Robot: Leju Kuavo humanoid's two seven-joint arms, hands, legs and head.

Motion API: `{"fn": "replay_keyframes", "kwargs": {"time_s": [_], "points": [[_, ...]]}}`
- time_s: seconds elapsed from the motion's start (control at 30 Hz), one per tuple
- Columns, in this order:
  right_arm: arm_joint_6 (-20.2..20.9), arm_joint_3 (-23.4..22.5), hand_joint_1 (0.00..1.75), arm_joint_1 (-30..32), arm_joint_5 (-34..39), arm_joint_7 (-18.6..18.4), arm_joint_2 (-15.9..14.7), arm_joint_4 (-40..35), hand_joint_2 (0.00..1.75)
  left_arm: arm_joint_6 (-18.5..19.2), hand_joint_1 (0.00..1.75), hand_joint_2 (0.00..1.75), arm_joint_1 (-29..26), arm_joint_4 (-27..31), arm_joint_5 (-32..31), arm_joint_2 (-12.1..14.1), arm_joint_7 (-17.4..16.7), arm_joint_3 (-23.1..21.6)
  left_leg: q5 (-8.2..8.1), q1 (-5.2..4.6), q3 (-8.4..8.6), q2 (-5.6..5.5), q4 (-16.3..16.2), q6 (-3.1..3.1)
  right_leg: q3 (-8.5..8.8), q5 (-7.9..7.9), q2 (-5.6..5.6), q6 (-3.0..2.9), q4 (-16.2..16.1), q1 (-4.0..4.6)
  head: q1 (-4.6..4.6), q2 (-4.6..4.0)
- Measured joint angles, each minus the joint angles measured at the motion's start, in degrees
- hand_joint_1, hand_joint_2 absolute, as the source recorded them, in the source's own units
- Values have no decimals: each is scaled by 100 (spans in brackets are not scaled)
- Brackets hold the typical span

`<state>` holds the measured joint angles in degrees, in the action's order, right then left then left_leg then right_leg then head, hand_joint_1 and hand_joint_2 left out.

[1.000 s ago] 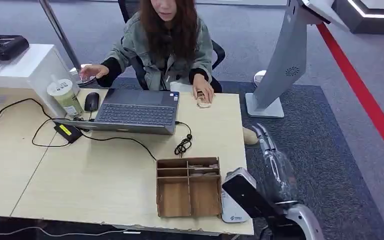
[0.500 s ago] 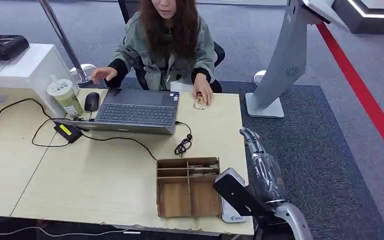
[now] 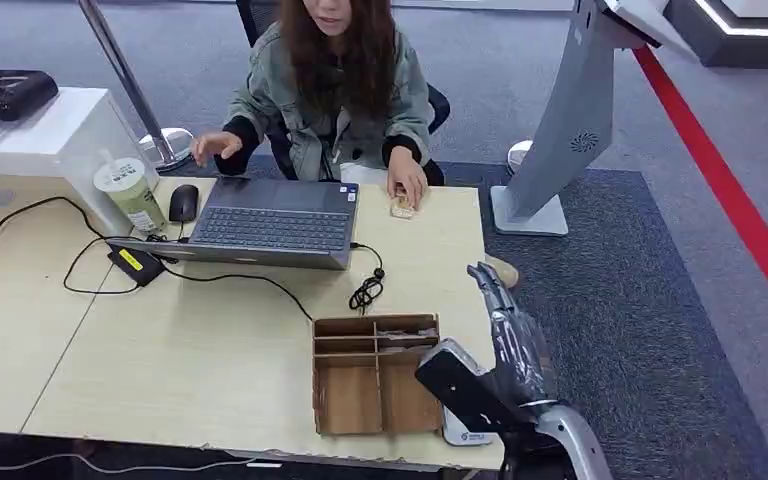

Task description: Pass the card to the sensor for recognition and then transmit it.

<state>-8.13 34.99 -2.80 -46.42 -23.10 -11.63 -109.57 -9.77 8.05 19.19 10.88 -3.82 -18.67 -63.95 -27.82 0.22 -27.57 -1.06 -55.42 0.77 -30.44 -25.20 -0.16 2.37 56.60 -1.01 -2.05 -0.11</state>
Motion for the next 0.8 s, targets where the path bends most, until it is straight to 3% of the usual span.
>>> {"fn": "replay_keyframes", "kwargs": {"time_s": [0.8], "points": [[-44,70,0,-31,-107,94,46,175,175,7,0,175,-2,0,-2,9,42,0,0,0,0,0,0,0,-1,0,0,0,0,0,2,0]]}}
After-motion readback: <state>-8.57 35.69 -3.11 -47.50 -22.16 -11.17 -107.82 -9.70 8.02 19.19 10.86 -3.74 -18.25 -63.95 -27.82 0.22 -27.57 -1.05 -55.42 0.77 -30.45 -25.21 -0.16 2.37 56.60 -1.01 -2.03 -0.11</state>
